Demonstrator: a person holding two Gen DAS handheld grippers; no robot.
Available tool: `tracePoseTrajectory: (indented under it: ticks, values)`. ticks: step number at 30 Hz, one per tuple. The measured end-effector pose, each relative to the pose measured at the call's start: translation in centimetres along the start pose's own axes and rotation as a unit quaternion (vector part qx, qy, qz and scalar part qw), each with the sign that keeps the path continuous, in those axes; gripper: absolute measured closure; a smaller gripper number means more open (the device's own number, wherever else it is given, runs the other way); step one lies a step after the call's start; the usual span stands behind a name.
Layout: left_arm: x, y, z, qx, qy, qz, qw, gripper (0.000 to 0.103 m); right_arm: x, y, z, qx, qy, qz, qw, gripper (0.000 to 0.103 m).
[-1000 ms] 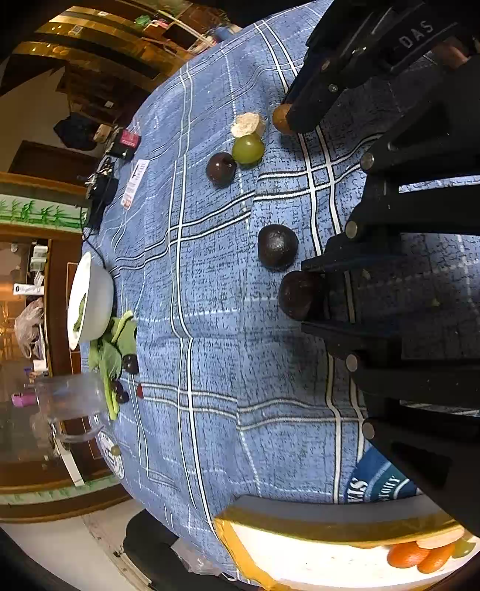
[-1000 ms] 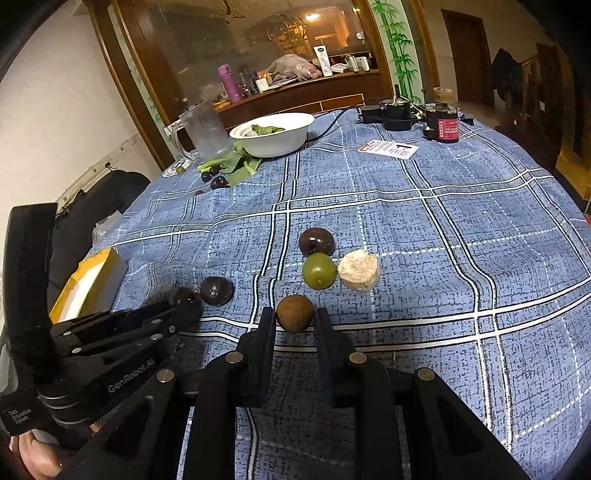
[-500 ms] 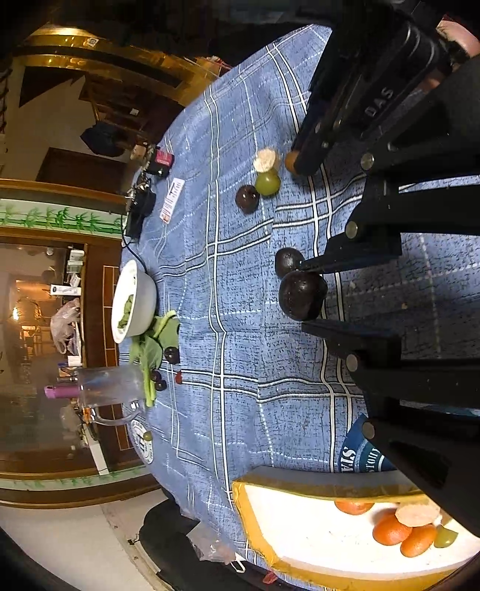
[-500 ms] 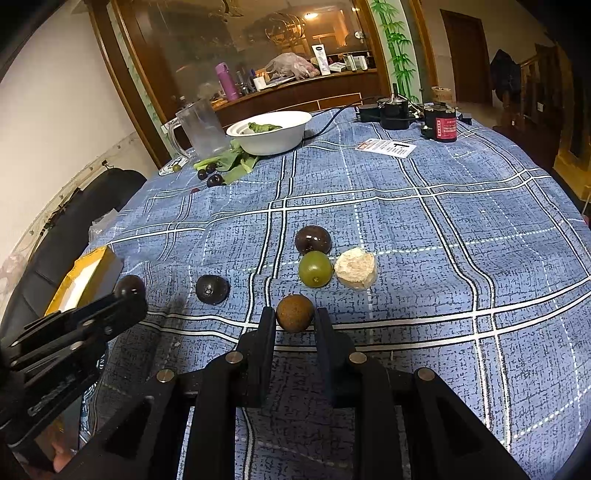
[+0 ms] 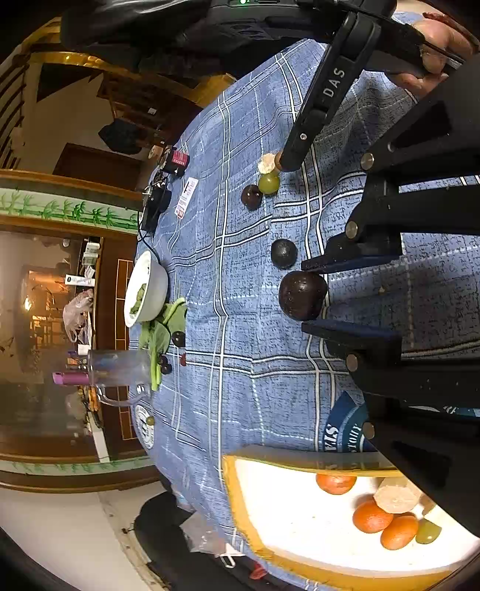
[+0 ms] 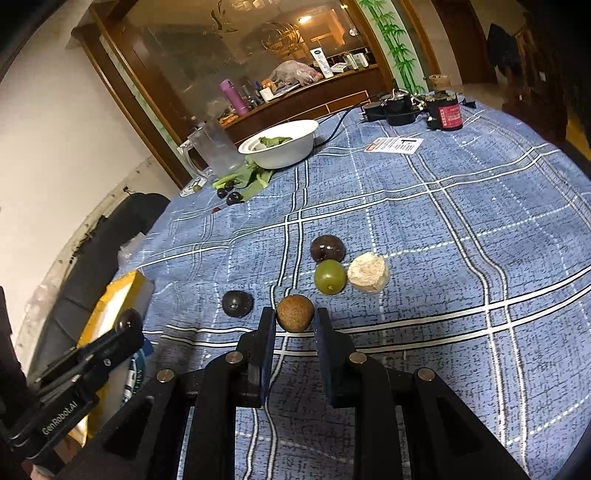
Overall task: Organize fruits
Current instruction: 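Grasp a brown round fruit with the right tool while the left tool grasps a dark plum, then carry the plum and brown fruit over the tray while both tools release them inside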
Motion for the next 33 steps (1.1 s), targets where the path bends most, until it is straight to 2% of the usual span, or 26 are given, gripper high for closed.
tracePoseTrajectory:
  ticks: [8,15,19,23,33]
  values:
    - [1.0,1.4,0.1,-0.007,0.015,-0.007,0.9998,0.079,-0.7,0.0,0.2,0.002,-0.032,0.025,0.999,0.080]
    - [2.8,3.2,-0.1,-0.018,0.025,-0.002,0.9995,0.079,-1.3,0.1,0.1,-0.005,-0.027,-0.020,0.999,0.081]
    - [4.3,5.2,-0.6,-0.031,0.026,0.013,0.9991,0.079,-0.9,0.2,-0.1,-0.001,-0.022,-0.025,0.999,0.081]
    - [6.5,6.7,-1.1,-0.035,0.043,0.023,0.9982,0.079,2.0,1.2,-1.1,0.003,0.011,-0.016,1.000,0.080]
    - [12.3,9.9,-2.8,-0.053,0.095,0.046,0.9930,0.079,13.9,1.9,-4.3,0.025,0.123,0.031,0.992,0.080]
Point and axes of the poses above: each gripper's, at about its wrist camera, not at the fingertips, and y roughly against the way its jaws point, x to its left, z to its top, the point moved 5 cm from there along -y, roughly the way its jaws point, and after that the axes turned 2 degrees about -z, right-handed, at the moved point
